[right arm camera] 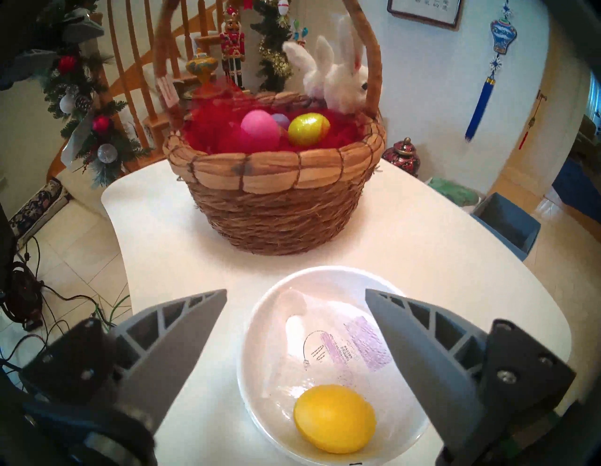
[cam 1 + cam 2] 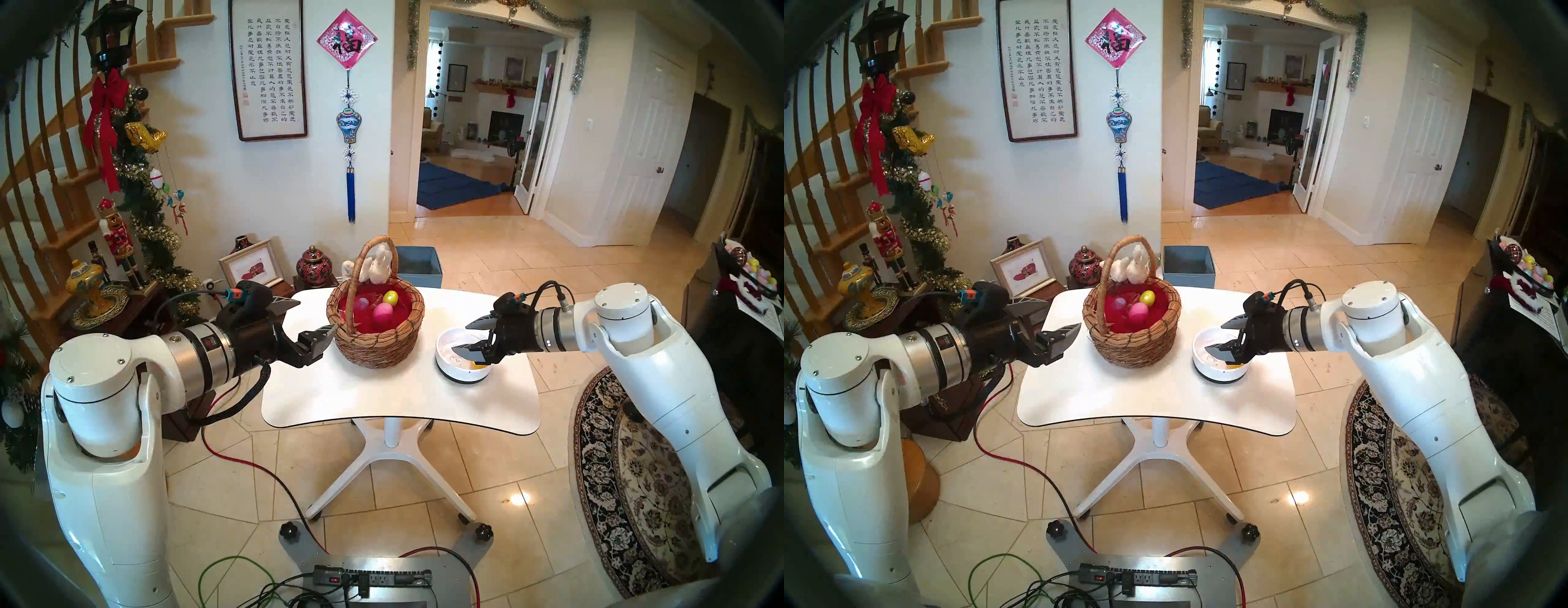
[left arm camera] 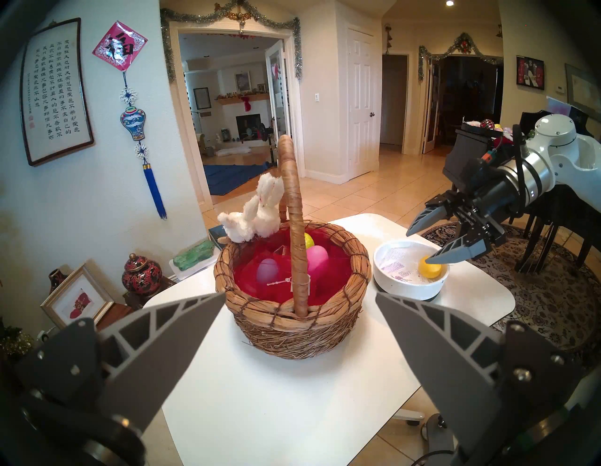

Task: Put easter egg into basket

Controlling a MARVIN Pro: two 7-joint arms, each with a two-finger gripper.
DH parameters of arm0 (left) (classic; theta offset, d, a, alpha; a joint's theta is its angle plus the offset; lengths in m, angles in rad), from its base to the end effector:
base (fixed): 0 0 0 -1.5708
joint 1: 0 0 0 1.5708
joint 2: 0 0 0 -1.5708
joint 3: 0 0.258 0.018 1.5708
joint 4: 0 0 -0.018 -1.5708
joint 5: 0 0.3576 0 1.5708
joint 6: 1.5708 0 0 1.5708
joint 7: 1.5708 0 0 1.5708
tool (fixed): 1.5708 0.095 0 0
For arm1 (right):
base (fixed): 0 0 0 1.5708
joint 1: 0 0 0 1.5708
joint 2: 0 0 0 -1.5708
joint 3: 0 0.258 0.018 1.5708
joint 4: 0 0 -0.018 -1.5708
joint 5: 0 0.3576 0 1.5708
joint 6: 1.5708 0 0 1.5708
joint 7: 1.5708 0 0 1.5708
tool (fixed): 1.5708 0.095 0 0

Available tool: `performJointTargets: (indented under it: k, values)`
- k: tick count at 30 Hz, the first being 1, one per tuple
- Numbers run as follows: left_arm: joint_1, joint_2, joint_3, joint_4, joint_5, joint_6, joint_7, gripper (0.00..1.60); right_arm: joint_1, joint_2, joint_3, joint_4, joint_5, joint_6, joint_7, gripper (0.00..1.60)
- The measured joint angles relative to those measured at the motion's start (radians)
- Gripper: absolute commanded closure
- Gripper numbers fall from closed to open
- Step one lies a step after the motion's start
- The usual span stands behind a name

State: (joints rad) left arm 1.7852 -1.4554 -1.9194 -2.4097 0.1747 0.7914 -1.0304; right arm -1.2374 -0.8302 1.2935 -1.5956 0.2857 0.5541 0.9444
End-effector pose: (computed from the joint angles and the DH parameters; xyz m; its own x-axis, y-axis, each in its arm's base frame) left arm 0.3260 0.0437 -0.0769 0.2109 -0.2417 0.9472 -0.5579 -0.8254 -0.0864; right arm 0.4724 -0.0399 -0.1883 0.3012 0.4912 0.8173 0.8364 -0.5478 0.0210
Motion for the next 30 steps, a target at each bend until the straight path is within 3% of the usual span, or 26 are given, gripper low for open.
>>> performJointTargets:
  k: [30]
  values:
    - [0.0, 0.0, 0.0, 0.0, 0.0, 0.0, 0.0, 0.0, 0.043, 0.037, -0.019, -0.009, -0.071, 0.086, 0.036, 0.16]
